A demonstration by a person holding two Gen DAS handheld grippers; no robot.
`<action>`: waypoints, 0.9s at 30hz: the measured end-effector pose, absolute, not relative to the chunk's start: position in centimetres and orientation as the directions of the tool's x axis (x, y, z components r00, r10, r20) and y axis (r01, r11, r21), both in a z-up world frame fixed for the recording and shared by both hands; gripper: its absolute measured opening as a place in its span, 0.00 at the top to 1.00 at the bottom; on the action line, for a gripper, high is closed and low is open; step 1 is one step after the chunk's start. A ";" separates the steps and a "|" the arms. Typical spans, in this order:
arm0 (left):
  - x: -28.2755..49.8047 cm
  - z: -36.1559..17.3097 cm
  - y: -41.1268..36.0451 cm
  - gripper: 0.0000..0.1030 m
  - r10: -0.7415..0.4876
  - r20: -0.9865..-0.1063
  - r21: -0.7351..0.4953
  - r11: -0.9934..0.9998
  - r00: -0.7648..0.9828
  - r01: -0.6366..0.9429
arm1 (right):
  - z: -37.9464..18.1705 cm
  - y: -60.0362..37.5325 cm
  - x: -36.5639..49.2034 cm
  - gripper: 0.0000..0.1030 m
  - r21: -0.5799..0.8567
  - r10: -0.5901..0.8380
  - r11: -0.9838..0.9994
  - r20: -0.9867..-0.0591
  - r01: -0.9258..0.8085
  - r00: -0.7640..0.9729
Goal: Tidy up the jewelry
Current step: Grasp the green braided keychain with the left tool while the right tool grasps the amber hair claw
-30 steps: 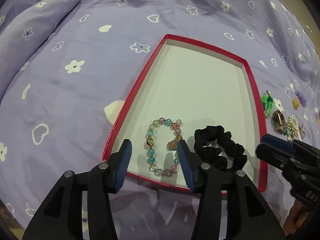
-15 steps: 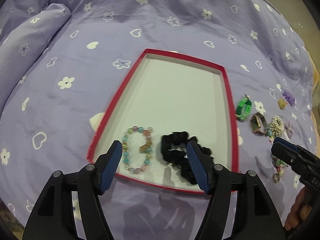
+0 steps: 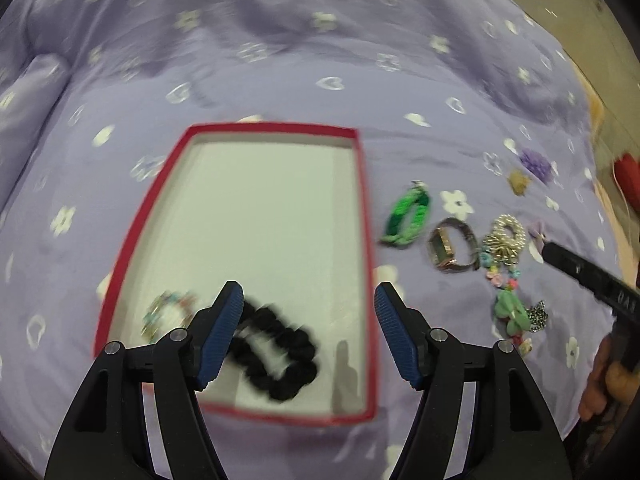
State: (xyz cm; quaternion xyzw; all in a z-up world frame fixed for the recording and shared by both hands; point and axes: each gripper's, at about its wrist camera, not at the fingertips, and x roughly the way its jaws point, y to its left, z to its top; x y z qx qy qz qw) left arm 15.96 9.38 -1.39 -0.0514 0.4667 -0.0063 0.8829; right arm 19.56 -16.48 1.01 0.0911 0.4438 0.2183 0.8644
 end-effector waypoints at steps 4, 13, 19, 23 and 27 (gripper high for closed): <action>18.5 -1.5 7.2 0.34 -0.088 -0.831 -0.083 0.996 0.550 0.035 | 1.2 -19.0 20.9 0.53 0.340 0.417 0.909 -0.727 -0.241 0.546; 25.2 -3.0 3.1 0.34 -0.132 -0.859 -0.077 0.988 0.494 0.130 | 1.1 -24.4 26.0 0.53 0.318 0.326 0.940 -0.738 -0.121 0.591; 28.5 -4.8 0.9 0.35 -0.139 -0.889 -0.062 0.980 0.436 0.188 | 0.6 -26.8 30.0 0.54 0.321 0.282 0.946 -0.738 -0.049 0.613; 29.6 -6.1 0.1 0.40 -0.141 -0.902 -0.062 0.978 0.408 0.199 | -0.5 -27.3 32.8 0.56 0.298 0.249 0.954 -0.759 -0.020 0.602; 29.9 -7.2 -0.5 0.57 -0.149 -0.909 -0.068 0.974 0.388 0.217 | -2.2 -27.5 34.4 0.81 0.279 0.232 0.960 -0.788 -0.005 0.570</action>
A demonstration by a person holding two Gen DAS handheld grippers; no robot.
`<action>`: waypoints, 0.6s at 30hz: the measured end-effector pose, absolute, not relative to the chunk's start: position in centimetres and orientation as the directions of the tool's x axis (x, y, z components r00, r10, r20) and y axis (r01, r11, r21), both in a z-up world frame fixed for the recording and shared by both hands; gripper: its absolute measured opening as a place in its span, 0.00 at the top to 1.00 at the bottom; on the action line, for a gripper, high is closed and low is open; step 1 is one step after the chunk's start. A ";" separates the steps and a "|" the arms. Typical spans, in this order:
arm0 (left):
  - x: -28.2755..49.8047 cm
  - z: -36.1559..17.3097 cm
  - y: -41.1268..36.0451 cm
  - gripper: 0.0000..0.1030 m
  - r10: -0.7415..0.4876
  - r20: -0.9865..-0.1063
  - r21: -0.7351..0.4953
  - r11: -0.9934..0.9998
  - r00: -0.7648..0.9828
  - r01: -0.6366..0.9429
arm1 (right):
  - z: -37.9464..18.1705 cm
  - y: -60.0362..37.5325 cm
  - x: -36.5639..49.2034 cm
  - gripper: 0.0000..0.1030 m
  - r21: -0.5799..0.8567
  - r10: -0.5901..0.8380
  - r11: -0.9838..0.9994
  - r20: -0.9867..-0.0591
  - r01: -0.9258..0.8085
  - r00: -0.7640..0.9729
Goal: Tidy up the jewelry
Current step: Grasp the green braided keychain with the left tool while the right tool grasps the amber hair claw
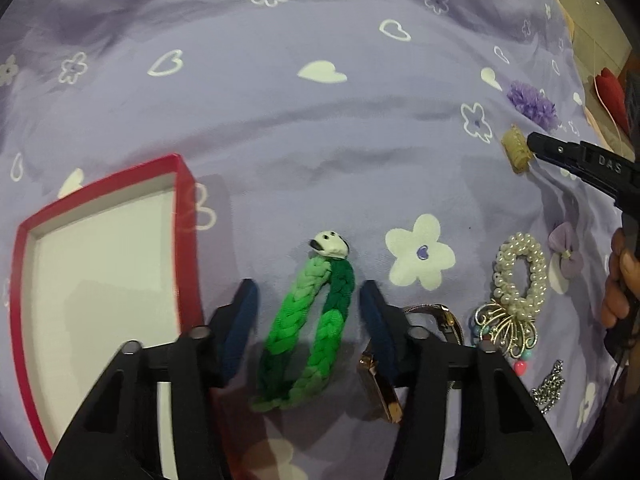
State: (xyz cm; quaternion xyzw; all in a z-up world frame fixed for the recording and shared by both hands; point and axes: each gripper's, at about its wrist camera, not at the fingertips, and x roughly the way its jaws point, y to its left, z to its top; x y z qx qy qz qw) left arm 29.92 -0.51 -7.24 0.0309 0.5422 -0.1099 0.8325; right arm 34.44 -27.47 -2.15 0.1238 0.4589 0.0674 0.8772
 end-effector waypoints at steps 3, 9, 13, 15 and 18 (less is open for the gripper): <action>29.9 -7.1 -0.6 0.84 -0.173 -0.904 -0.085 0.969 0.392 0.232 | -2.5 -27.9 34.5 0.93 0.288 0.236 0.958 -0.780 -0.001 0.580; 28.9 -5.6 -0.1 0.86 -0.208 -0.884 -0.120 0.967 0.419 0.227 | -1.4 -27.8 33.1 0.97 0.321 0.276 0.946 -0.746 -0.036 0.606; 27.8 -4.4 0.7 0.86 -0.232 -0.869 -0.153 0.966 0.437 0.209 | -0.1 -26.7 31.3 0.97 0.352 0.326 0.933 -0.720 -0.082 0.613; 26.9 -3.8 1.5 0.86 -0.241 -0.862 -0.169 0.966 0.447 0.195 | 0.4 -25.8 30.7 0.97 0.363 0.350 0.926 -0.712 -0.108 0.609; 25.7 -3.0 3.1 0.86 -0.252 -0.852 -0.190 0.966 0.458 0.178 | 1.2 -24.1 29.7 0.97 0.380 0.389 0.913 -0.699 -0.149 0.601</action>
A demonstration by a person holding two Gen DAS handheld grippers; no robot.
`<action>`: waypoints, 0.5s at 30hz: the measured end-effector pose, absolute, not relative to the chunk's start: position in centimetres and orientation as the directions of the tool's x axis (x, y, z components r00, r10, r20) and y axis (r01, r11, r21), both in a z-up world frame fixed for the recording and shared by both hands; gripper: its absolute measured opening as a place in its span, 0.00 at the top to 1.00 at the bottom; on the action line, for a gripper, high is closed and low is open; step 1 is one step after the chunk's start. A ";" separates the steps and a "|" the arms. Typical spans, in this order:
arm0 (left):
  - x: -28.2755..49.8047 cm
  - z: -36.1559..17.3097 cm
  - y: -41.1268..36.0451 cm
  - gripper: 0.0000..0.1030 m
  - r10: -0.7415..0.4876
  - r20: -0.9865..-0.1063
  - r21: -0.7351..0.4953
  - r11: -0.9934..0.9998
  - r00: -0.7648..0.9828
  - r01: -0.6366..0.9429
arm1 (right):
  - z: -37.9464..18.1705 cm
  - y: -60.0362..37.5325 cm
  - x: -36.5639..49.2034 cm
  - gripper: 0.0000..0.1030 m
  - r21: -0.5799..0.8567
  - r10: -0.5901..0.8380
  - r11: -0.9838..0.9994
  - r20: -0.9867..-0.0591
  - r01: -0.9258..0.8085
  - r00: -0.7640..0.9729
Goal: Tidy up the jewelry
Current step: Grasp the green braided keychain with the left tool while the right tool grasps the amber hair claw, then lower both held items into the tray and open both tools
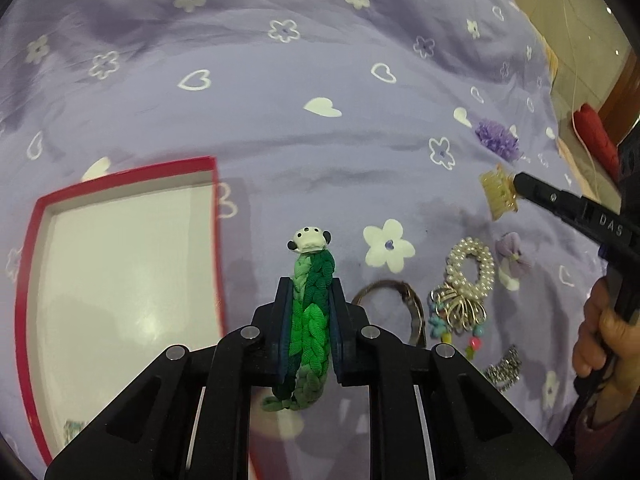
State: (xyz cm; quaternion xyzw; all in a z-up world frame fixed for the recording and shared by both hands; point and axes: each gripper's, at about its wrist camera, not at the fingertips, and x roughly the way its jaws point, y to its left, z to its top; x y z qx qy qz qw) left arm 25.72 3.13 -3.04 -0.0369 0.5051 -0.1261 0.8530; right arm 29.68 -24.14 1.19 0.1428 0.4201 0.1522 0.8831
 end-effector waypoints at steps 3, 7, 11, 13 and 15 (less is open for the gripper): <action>24.7 -2.6 4.4 0.86 -0.266 -0.844 -0.219 0.963 0.466 0.155 | 1.6 -22.7 28.8 0.97 0.409 0.429 0.895 -0.687 -0.177 0.587; 23.4 -2.3 6.3 0.86 -0.272 -0.831 -0.251 0.962 0.485 0.109 | 1.8 -20.5 27.6 0.97 0.418 0.461 0.883 -0.682 -0.214 0.568; 22.1 -2.0 8.5 0.86 -0.264 -0.822 -0.268 0.961 0.505 0.068 | 2.0 -17.8 26.7 0.97 0.422 0.493 0.868 -0.682 -0.260 0.540; 21.7 -1.9 9.4 0.86 -0.256 -0.820 -0.269 0.962 0.513 0.049 | 2.0 -16.5 26.3 0.97 0.423 0.509 0.861 -0.683 -0.283 0.525; 21.2 -1.9 10.5 0.86 -0.248 -0.817 -0.272 0.962 0.521 0.031 | 2.0 -14.8 26.0 0.97 0.425 0.526 0.850 -0.683 -0.310 0.507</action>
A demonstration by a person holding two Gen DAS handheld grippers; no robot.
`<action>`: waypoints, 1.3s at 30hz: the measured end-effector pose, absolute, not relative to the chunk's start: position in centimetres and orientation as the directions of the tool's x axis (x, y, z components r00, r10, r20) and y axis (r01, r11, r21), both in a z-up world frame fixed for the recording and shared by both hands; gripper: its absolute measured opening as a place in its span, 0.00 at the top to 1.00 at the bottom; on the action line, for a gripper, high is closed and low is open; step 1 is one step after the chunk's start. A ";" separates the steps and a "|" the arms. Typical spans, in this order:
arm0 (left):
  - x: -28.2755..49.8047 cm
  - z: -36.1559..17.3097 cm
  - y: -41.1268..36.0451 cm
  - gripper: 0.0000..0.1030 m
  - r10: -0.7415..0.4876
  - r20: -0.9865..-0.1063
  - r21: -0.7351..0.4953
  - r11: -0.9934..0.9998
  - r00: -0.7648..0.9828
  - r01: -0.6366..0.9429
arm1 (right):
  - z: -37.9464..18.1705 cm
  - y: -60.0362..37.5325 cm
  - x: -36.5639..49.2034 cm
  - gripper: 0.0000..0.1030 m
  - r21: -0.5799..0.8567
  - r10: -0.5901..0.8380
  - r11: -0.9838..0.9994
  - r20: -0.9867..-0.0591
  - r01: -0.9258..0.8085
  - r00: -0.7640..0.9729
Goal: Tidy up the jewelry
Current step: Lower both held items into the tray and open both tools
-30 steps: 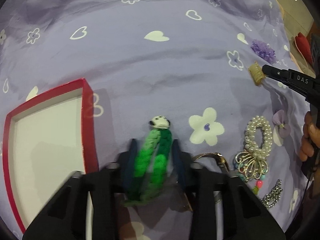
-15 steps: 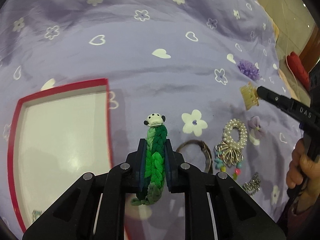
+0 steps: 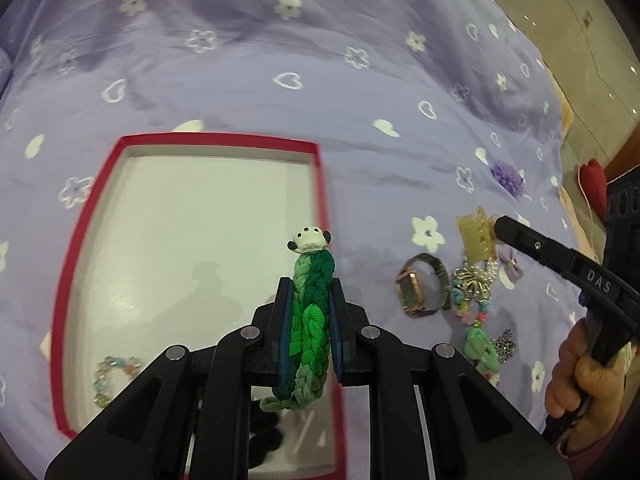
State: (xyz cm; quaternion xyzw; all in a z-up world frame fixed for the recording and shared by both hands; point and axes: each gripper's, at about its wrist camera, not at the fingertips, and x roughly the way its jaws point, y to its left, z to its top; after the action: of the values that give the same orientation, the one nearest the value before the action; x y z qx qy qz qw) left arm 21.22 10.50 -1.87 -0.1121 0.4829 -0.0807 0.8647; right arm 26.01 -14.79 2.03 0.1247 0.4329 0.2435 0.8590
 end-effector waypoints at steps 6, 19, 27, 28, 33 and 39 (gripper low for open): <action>20.3 -1.9 13.8 0.86 -0.209 -0.817 -0.263 0.965 0.537 -0.024 | 2.1 -10.3 25.6 0.97 0.428 0.568 0.821 -0.682 -0.378 0.461; 22.1 -3.6 18.7 0.86 -0.147 -0.837 -0.240 0.964 0.527 -0.113 | 1.3 -1.7 26.8 0.97 0.422 0.615 0.769 -0.694 -0.480 0.374; 25.3 -5.9 20.4 0.86 -0.110 -0.865 -0.202 0.970 0.490 -0.139 | -0.9 2.3 29.3 0.97 0.366 0.578 0.774 -0.743 -0.516 0.339; 25.6 -6.2 20.5 0.86 -0.108 -0.869 -0.199 0.970 0.483 -0.141 | -1.2 2.6 29.5 0.97 0.359 0.572 0.775 -0.749 -0.520 0.335; 26.3 -7.4 20.5 0.85 -0.087 -0.884 -0.169 0.976 0.459 -0.139 | -2.4 4.2 30.1 0.97 0.292 0.525 0.783 -0.784 -0.549 0.331; 26.5 -7.9 20.2 0.83 -0.063 -0.888 -0.140 0.980 0.455 -0.138 | -3.9 4.8 30.3 0.94 0.276 0.505 0.782 -0.807 -0.559 0.307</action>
State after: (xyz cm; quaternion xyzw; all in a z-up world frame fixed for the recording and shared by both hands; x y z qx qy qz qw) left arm 26.48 20.16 -7.90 -0.0963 0.5217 0.0222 0.8474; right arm 30.32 4.82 -3.94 -0.0280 0.4880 0.3293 0.8079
